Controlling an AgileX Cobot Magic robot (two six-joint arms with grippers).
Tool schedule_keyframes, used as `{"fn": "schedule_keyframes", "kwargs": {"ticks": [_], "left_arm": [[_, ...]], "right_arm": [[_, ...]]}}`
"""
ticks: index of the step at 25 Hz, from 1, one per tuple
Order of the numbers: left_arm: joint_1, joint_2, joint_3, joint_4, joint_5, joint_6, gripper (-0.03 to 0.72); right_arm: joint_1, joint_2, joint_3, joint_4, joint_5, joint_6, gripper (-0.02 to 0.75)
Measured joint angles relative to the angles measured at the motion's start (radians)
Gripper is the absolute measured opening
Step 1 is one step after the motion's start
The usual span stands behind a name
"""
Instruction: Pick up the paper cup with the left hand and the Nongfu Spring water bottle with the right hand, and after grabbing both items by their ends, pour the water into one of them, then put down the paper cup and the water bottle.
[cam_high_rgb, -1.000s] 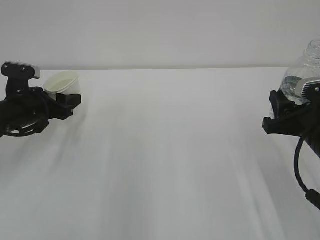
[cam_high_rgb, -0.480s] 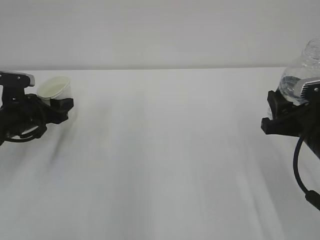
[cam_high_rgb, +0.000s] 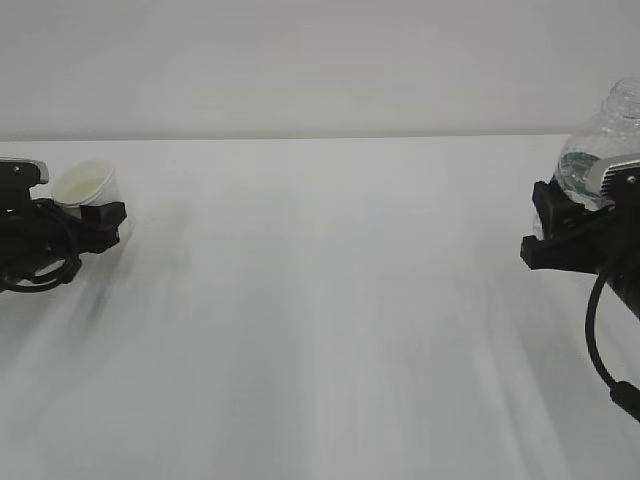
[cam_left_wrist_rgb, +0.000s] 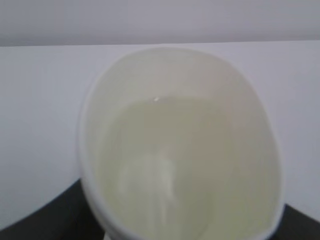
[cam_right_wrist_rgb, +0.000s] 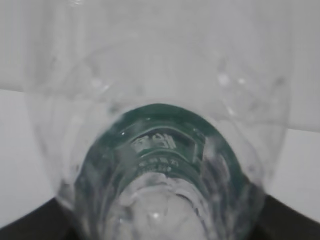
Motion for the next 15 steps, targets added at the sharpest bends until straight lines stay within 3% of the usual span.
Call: {"fn": "schedule_keyframes", "kwargs": {"ticks": [15], "left_arm": [[0.0,0.001,0.0,-0.043,-0.019,0.071,0.444]], "right_arm": [[0.0,0.0,0.0,-0.013,0.0,0.025,0.43]]}}
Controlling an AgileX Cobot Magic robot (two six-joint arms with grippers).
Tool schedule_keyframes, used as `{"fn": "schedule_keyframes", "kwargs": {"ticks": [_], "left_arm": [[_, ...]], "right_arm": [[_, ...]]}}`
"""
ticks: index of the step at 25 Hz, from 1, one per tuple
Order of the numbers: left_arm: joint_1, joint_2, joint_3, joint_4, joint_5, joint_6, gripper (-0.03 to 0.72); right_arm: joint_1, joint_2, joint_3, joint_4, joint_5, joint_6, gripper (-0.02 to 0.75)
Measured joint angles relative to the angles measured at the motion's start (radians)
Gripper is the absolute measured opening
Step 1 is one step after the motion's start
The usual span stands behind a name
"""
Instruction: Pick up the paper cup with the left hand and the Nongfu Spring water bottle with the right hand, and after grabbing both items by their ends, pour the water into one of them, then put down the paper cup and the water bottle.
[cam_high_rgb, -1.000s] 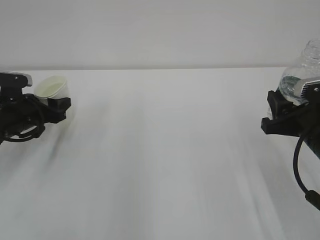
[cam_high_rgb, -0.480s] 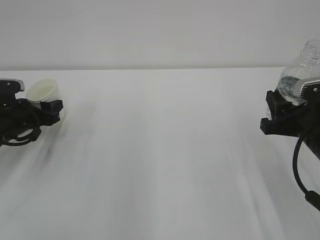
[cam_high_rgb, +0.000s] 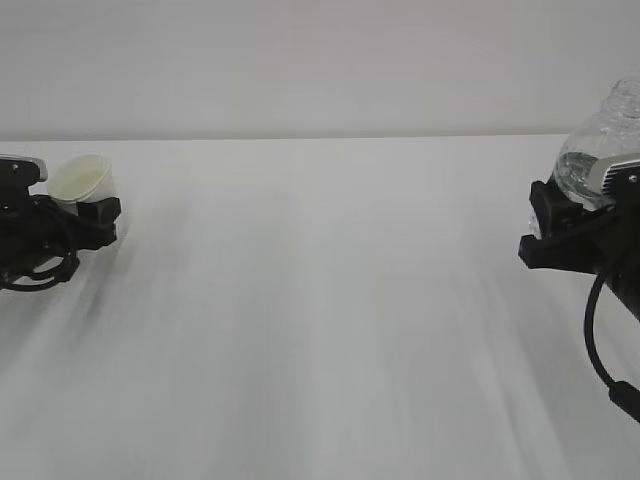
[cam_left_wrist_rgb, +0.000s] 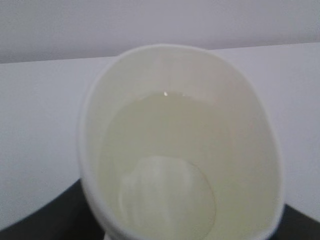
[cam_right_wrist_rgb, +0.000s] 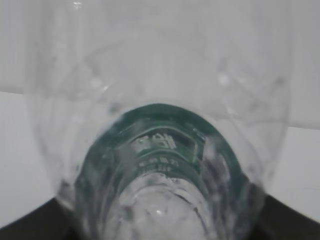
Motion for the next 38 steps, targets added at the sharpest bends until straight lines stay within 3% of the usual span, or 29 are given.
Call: {"fn": "schedule_keyframes", "kwargs": {"ticks": [31,38], "left_arm": [[0.0,0.055,-0.002,-0.049,-0.058,0.008,0.446],[0.0,0.056,-0.002,-0.049,-0.04,0.008,0.53]], "right_arm": [[0.0,0.0,0.0,-0.007,0.0,0.025,0.43],[0.0,0.0,0.0,-0.015,0.0,0.025,0.43]]}}
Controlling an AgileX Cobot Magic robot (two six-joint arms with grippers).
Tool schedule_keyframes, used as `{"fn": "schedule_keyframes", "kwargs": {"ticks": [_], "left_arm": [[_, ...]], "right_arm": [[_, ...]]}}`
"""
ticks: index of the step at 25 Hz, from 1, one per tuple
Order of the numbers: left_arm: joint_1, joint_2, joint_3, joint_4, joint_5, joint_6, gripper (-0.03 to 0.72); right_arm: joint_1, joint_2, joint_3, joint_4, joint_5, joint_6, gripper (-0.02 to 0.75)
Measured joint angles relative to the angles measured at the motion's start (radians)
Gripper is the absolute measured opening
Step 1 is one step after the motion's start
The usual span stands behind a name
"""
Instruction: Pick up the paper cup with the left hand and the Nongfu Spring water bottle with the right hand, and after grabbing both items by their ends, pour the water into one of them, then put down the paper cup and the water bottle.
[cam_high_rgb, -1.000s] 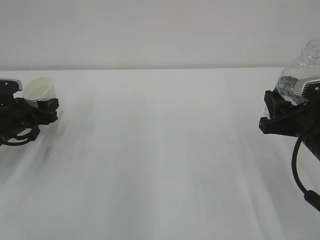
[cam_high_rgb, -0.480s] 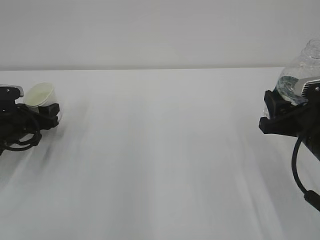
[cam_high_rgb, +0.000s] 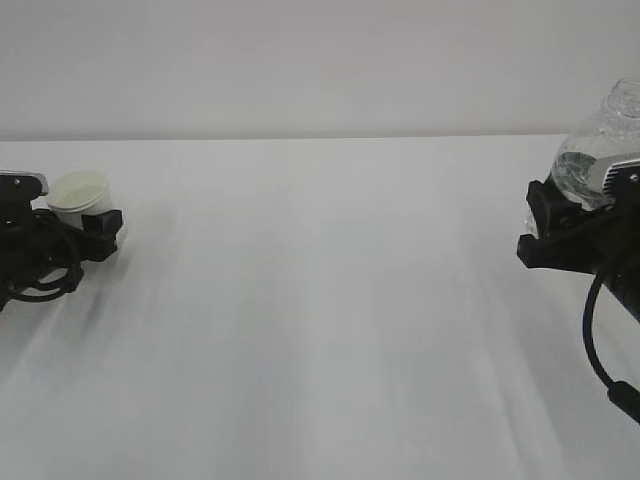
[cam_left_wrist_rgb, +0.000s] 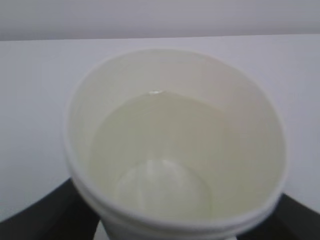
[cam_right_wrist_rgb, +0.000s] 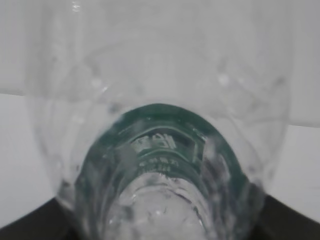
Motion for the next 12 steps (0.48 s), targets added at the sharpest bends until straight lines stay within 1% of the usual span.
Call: {"fn": "schedule_keyframes", "kwargs": {"ticks": [8,12], "left_arm": [[0.0,0.002,-0.002,-0.008,0.0,0.0,0.582],[0.0,0.002,-0.002,-0.011,0.003,0.0,0.591]], "right_arm": [[0.0,0.0,0.0,0.0,0.0,0.0,0.43],[0.0,0.0,0.0,0.0,0.0,0.0,0.43]]}}
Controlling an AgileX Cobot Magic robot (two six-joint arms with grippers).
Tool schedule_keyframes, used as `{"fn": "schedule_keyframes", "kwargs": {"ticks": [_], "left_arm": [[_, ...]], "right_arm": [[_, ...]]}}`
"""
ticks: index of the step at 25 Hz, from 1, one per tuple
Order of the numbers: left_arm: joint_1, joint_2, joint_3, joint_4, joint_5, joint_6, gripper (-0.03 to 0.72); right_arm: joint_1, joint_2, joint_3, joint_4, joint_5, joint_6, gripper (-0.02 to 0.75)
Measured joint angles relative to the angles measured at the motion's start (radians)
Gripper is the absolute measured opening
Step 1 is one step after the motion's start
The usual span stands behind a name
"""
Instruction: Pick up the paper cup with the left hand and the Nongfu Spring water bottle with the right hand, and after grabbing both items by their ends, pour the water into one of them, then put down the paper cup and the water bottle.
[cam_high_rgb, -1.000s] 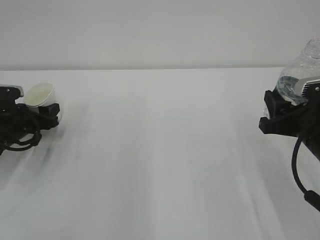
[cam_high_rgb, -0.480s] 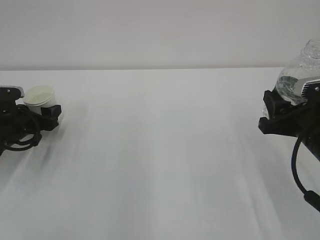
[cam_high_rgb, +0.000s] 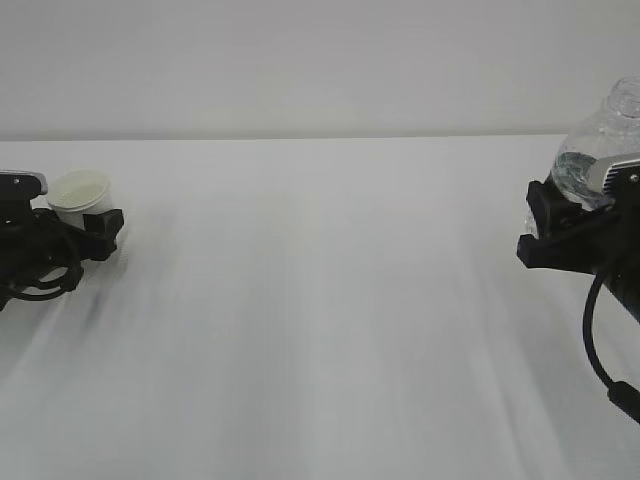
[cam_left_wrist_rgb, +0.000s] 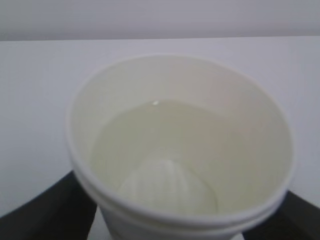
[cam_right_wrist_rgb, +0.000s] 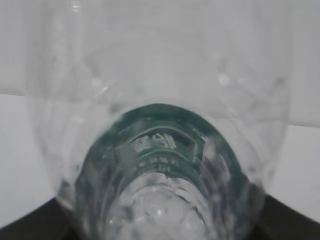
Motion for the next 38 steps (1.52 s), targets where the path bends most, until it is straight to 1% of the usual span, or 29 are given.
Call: {"fn": "schedule_keyframes", "kwargs": {"ticks": [4,11,20,24,30,38], "left_arm": [[0.0,0.0,0.0,0.0,0.026,0.0,0.594],[0.0,-0.002,0.063,-0.001,-0.001,0.0,0.594],[0.0,-0.072,0.176,-0.007,-0.048,0.0,0.593],[0.0,-0.116,0.246,-0.009,-0.106,0.0,0.593],[0.0,-0.192,0.315,-0.014,-0.123,0.0,0.592],[-0.002,-0.285,0.338,-0.008,-0.125,0.0,0.589]], "right_arm": [[0.0,0.0,0.0,0.0,0.0,0.0,0.43],[0.0,0.0,0.0,0.0,0.0,0.002,0.43],[0.0,0.0,0.0,0.0,0.0,0.002,0.43],[0.0,0.0,0.0,0.0,0.0,0.002,0.43],[0.0,0.0,0.0,0.005,0.0,0.018,0.43],[0.0,0.0,0.0,0.035,-0.002,0.057,0.43]]}}
